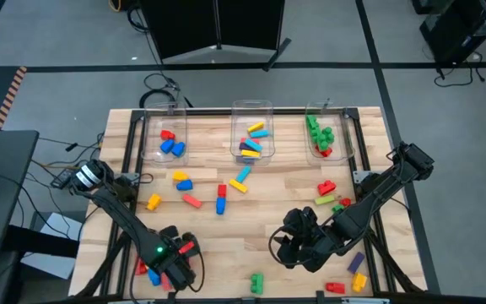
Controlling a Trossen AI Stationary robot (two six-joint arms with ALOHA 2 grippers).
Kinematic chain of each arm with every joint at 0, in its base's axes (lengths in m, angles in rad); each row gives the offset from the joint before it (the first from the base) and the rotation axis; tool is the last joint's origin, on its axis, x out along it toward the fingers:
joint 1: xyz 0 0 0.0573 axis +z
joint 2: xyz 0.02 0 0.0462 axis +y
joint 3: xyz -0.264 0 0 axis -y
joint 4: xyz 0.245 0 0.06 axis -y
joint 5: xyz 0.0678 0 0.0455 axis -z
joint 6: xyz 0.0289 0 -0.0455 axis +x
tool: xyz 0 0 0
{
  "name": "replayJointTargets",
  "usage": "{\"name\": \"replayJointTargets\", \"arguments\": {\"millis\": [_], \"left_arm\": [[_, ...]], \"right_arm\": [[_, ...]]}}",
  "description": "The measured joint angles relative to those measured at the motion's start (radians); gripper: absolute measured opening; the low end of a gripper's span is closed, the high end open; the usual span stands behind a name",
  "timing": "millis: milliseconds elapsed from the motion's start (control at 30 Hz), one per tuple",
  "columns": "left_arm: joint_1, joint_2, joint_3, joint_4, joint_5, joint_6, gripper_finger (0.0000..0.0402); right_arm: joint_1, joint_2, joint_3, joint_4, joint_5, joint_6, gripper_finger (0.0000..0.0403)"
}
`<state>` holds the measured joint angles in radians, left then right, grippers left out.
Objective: Sort blocks by size
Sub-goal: Put the red 2 stud game piece into the right transparent bin
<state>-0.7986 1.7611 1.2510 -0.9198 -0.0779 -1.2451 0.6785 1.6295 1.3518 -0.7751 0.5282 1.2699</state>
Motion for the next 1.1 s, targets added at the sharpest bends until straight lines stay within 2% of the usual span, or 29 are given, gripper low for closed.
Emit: {"name": "replayJointTargets", "arguments": {"millis": [233,400,800,933,1100], "left_arm": [[0.007,0.0,0.0,0.041,-0.082,-0.17,0.0199],[0.014,0.0,0.0,0.026,-0.086,-0.254,0.0204],[0.019,0.0,0.0,0.043,-0.11,-0.456,0.032],[0.011,0.0,0.0,0.037,-0.11,-0.622,0.0335],[-0.021,0.01,0.0,0.043,-0.101,-0.78,0.0331]], "right_arm": [[0.009,0.0,0.0,0.001,-0.001,-0.059,0.019],[0.037,0.0,0.0,0.001,-0.002,-0.083,0.019],[0.102,0.0,0.0,-0.003,-0.005,-0.103,0.019],[0.116,0.0,0.0,-0.004,-0.005,-0.103,0.019],[0.125,0.0,0.0,-0.006,-0.005,-0.104,0.019]]}}
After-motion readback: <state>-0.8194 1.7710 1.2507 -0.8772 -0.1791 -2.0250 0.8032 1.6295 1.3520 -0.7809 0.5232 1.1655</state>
